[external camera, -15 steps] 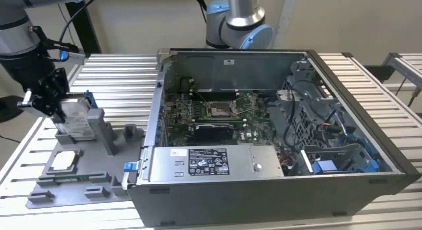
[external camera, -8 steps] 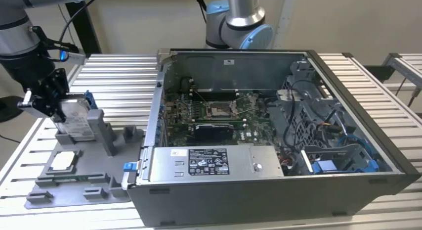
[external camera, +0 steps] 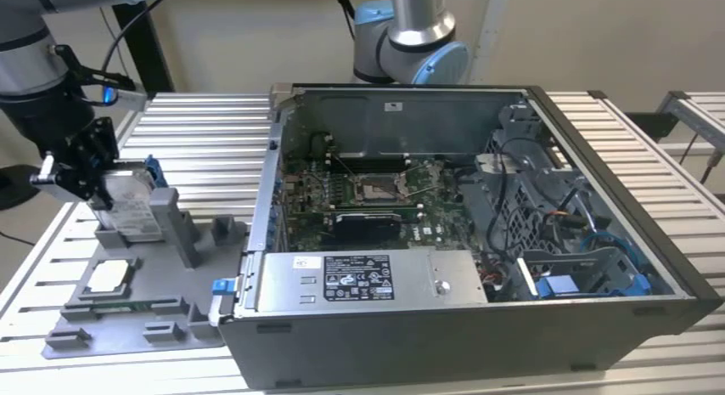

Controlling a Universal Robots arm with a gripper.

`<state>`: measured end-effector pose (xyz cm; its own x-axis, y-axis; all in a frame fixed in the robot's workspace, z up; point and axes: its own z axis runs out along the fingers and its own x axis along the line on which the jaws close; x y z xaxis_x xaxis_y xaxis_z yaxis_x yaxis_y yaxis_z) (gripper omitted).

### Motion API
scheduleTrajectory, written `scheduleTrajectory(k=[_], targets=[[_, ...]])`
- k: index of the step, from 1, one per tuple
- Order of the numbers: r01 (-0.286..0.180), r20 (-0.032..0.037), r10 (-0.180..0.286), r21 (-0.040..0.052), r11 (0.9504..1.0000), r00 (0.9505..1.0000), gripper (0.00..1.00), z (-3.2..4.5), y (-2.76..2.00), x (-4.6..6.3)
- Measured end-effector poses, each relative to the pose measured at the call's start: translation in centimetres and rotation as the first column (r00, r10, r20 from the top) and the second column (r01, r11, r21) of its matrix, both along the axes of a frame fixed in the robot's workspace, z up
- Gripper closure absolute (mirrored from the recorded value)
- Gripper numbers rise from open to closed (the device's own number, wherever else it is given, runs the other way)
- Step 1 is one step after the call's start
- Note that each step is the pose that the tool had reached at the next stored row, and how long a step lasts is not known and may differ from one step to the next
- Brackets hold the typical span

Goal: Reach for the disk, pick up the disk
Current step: 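Pick up the disk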

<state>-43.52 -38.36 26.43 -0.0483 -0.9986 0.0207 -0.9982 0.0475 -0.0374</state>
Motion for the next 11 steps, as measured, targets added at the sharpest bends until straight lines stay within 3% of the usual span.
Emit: scheduleTrajectory(k=[11], targets=[[0.0,-0.0002,0.0,-0.0002,1.0,1.0,1.0,0.98,0.0,0.0]])
